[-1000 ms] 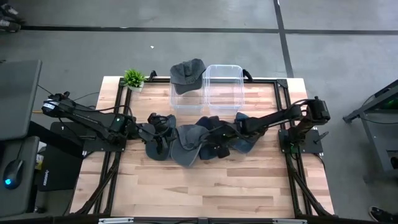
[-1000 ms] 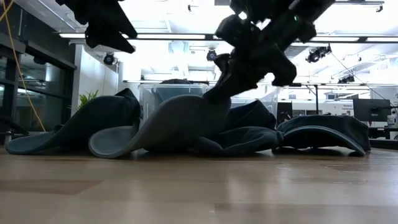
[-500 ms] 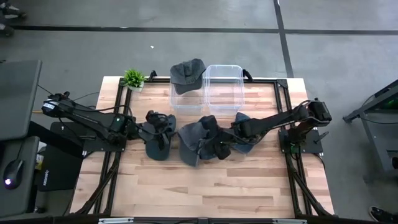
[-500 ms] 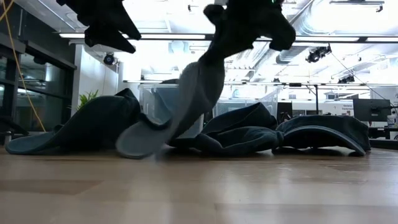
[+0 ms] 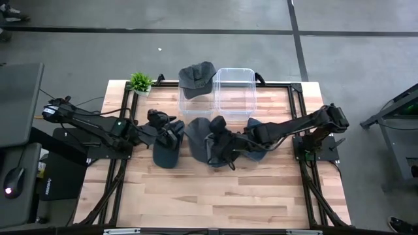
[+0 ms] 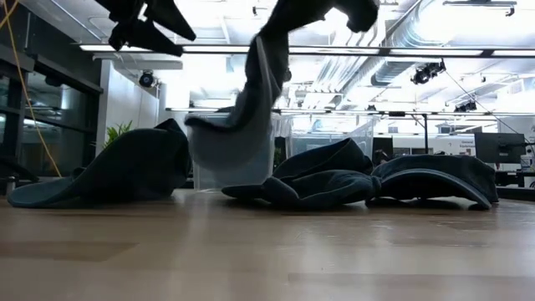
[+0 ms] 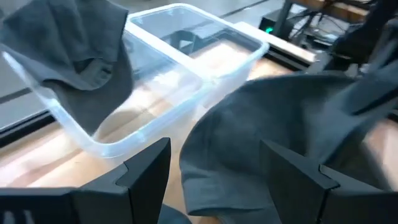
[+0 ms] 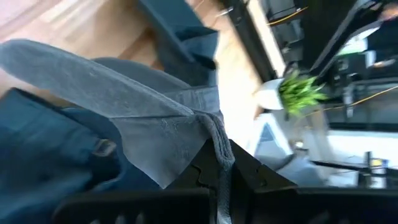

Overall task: Pick & Place hat
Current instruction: Put the gray cap into the left transparent bin

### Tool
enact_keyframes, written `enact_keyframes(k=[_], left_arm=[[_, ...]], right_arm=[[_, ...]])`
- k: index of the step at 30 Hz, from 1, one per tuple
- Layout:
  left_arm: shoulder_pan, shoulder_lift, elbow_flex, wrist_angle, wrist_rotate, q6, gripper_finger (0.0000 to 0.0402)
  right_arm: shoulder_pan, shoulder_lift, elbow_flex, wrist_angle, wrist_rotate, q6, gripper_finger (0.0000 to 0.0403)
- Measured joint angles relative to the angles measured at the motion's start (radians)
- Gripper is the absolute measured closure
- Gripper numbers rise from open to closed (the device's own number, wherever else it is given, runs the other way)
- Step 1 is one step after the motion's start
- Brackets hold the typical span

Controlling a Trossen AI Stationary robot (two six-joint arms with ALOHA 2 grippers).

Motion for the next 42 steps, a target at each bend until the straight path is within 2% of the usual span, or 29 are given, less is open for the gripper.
enact_keyframes(k=[5, 11, 17, 25, 29, 33, 42], left_arm=[[0.0, -0.004, 0.0, 0.004, -0.052, -0.007, 0.0161], [0.0, -0.023, -0.001, 0.003, -0.199, -0.007, 0.0161], [0.0, -0.045, 0.0, 0.012, -0.327, -0.022, 0.0161], [0.106, -0.044, 0.0, 0.004, -0.291, -0.022, 0.0161], [0.191, -0.044, 0.0, 0.004, -0.232, -0.022, 0.0161], [0.294, -0.045, 0.0, 0.017, -0.122, 0.015, 0.0161], [0.586, -0.119, -0.001, 0.119, 0.429, 0.248, 0.0161]], right_arm=[[0.013, 0.0, 0.047, -0.001, 0.066, -0.116, 0.0402], [0.016, 0.0, 0.08, 0.0, 0.186, -0.236, 0.0402], [0.016, 0.0, 0.082, 0.082, 0.291, -0.353, 0.0402], [0.016, 0.0, 0.082, 0.215, 0.388, -0.529, 0.0402], [0.016, 0.0, 0.082, 0.276, 0.4, -0.583, 0.0402], [0.016, 0.0, 0.082, 0.308, 0.4, -0.618, 0.0402], [0.015, 0.0, 0.082, 0.325, 0.397, -0.644, 0.0402]])
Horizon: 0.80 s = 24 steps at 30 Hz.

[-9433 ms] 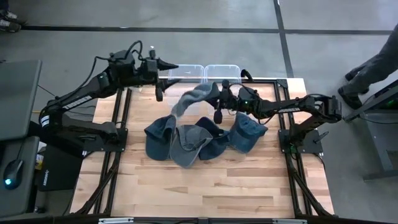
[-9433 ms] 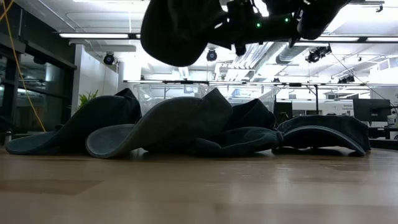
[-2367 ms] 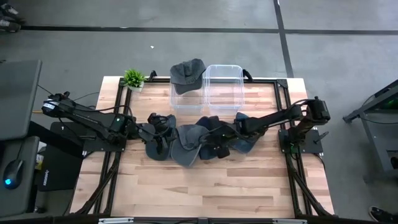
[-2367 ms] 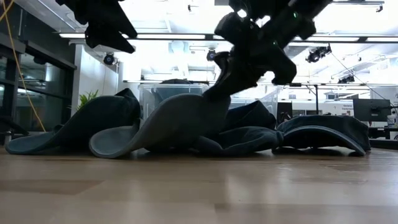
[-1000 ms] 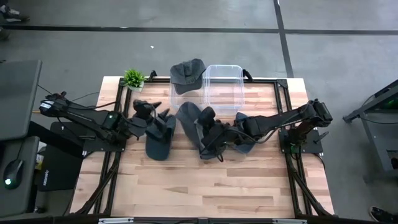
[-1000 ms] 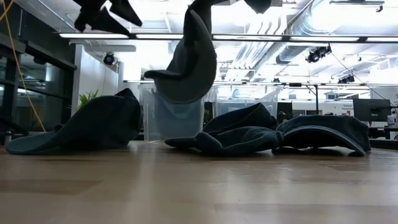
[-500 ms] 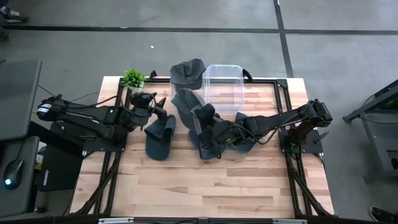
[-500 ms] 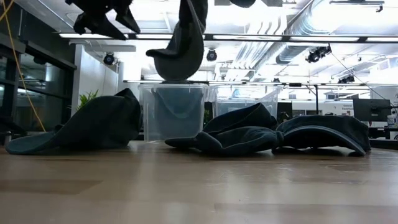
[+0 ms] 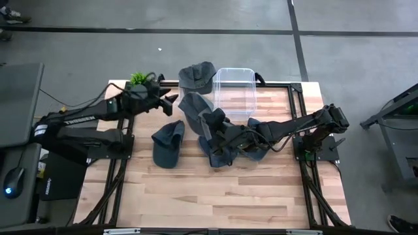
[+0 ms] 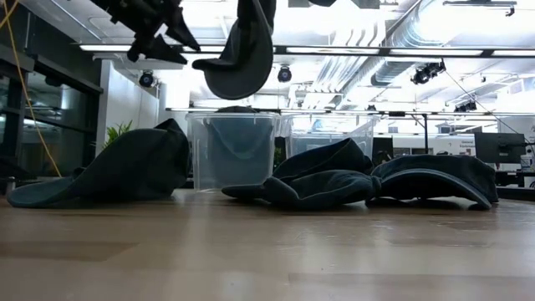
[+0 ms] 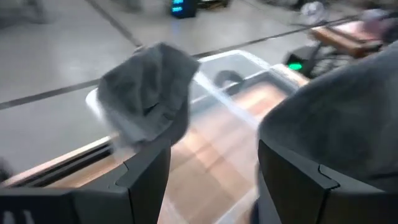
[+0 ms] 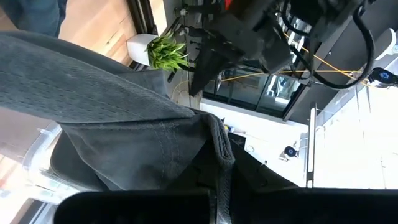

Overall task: Pick & Place hat
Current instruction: Put the gray cap into the left transparent bin

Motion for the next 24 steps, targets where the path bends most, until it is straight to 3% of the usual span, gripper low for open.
enact_keyframes(k=[9, 14, 24], left_arm=[[0.325, -0.029, 0.001, -0.004, 0.634, 0.128, 0.0161], [0.453, -0.011, 0.001, -0.003, 0.954, 0.197, 0.0161], [0.514, 0.04, 0.001, 0.005, 1.102, 0.233, 0.0161]], right_arm=[[0.0, 0.0, 0.0, 0.085, -0.035, -0.052, 0.0402], [-0.002, 0.0, 0.0, 0.12, -0.052, -0.077, 0.0402], [-0.019, 0.0, -0.001, 0.149, -0.095, -0.103, 0.0402]])
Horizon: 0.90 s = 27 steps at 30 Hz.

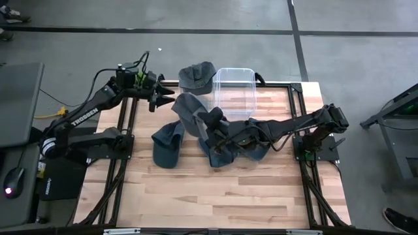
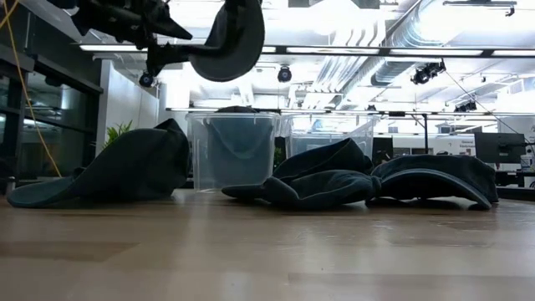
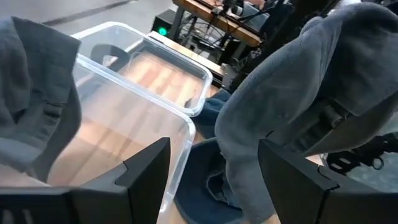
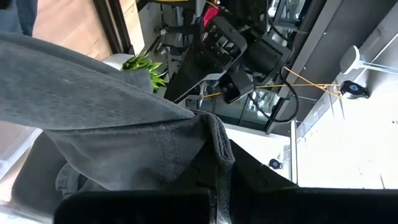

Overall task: Pick & Place hat
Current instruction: Put the gray cap into the left transparent bin

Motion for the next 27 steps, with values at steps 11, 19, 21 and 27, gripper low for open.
enact_keyframes(k=[11, 19, 21, 27], left_arm=[[0.0, 0.087, 0.0, 0.053, 0.11, -0.004, 0.0161], [-0.001, 0.105, 0.0, 0.059, 0.246, -0.004, 0.0161], [-0.001, 0.105, 0.0, 0.065, 0.269, -0.009, 0.0161], [-0.001, 0.105, 0.0, 0.073, 0.325, -0.032, 0.0161]], right_arm=[[0.0, 0.0, 0.0, 0.011, -0.023, -0.022, 0.0402], [-0.001, 0.0, 0.0, 0.031, -0.024, -0.042, 0.0402], [-0.001, 0.0, 0.0, 0.031, -0.03, -0.044, 0.0402], [-0.008, 0.0, 0.0, 0.053, -0.069, -0.045, 0.0402]])
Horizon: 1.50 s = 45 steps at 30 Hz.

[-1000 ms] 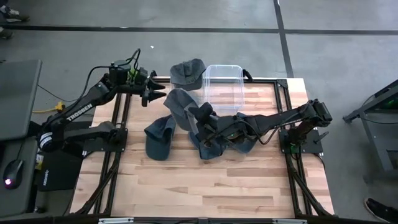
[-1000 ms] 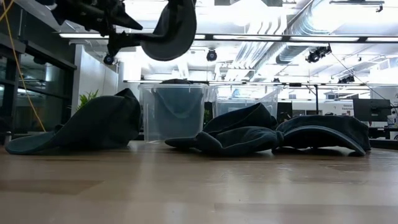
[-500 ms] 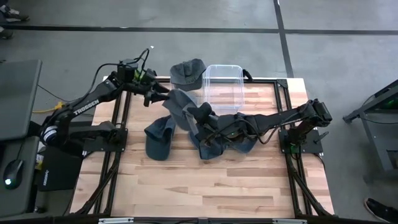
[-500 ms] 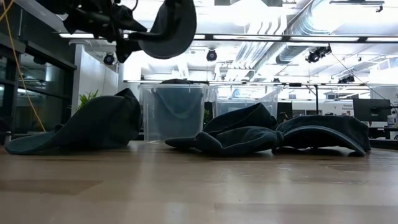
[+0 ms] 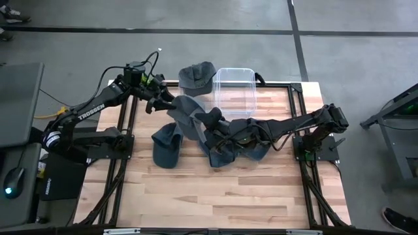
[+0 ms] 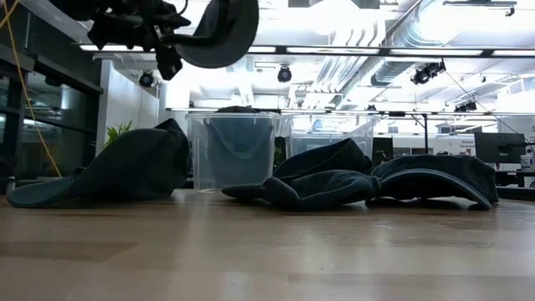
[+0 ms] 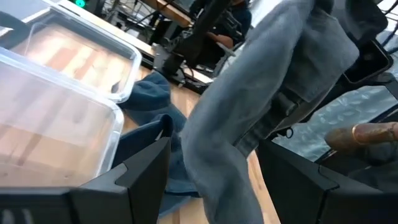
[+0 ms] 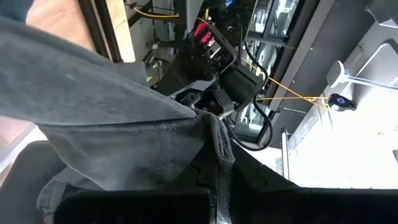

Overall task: Pick & Place hat
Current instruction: Put the gray cap into the left transparent bin

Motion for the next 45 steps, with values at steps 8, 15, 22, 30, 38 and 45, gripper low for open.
enact_keyframes(k=[8, 15, 22, 30, 38, 45], left_arm=[[-0.063, 0.0, 0.0, 0.004, -0.009, -0.003, 0.0161], [-0.121, 0.0, 0.0, 0.023, -0.075, -0.025, 0.0161], [-0.13, 0.0, 0.0, 0.023, -0.196, -0.025, 0.0161], [-0.131, 0.0, 0.0, 0.024, -0.134, -0.028, 0.0161], [-0.131, 0.0, 0.0, 0.024, -0.114, -0.035, 0.0161], [-0.131, 0.0, 0.0, 0.025, -0.147, -0.045, 0.0161]], right_arm=[[-0.013, 0.0, 0.0, 0.05, -0.025, -0.026, 0.0402], [-0.019, 0.0, 0.0, 0.074, -0.054, -0.032, 0.0402], [-0.009, 0.0, 0.0, 0.175, -0.049, -0.072, 0.0402], [-0.008, 0.0, 0.0, 0.151, -0.055, -0.066, 0.0402], [-0.02, 0.0, 0.0, 0.176, -0.08, -0.077, 0.0402], [-0.034, 0.0, 0.0, 0.175, -0.08, -0.057, 0.0402]])
